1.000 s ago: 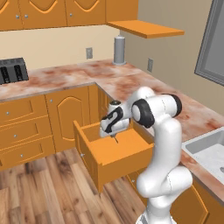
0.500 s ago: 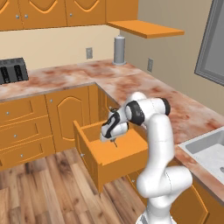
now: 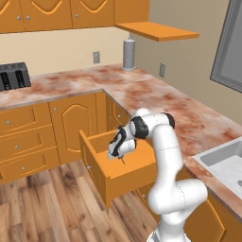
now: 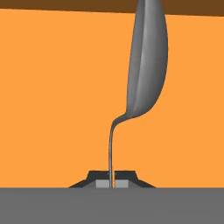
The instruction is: Organize the utensils by type. Pick up the wooden spoons from the counter and place them in the open cabinet. Then pick up the metallic utensils from the counter and place them in the open drawer.
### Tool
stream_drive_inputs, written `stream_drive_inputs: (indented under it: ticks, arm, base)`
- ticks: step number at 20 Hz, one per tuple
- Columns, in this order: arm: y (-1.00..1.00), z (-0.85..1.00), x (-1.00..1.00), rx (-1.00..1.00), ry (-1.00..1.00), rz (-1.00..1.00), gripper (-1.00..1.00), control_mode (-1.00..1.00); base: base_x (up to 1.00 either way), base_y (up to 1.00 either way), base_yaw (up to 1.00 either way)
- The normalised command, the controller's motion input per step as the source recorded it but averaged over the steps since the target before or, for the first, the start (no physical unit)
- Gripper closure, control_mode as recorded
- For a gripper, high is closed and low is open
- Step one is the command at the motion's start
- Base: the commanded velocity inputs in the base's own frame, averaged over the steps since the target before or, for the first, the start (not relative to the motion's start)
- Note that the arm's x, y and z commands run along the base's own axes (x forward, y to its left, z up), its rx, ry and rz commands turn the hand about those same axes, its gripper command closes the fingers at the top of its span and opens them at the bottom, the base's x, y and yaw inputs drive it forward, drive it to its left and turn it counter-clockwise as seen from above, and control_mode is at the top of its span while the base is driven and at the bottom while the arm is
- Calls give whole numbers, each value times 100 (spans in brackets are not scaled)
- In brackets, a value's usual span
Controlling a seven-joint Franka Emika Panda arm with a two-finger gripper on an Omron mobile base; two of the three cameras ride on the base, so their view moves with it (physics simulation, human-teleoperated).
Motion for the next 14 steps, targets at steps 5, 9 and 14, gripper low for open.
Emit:
stream_drive_inputs:
  ticks: [5,9,14]
  arm:
    - [0,-44,15,0,0,0,100,-100]
    - [0,-46,15,0,0,0,100,-100]
    - [0,-36,8,0,0,0,100,-100]
  base:
    - [0,0,0]
    - [0,0,0]
    - [0,0,0]
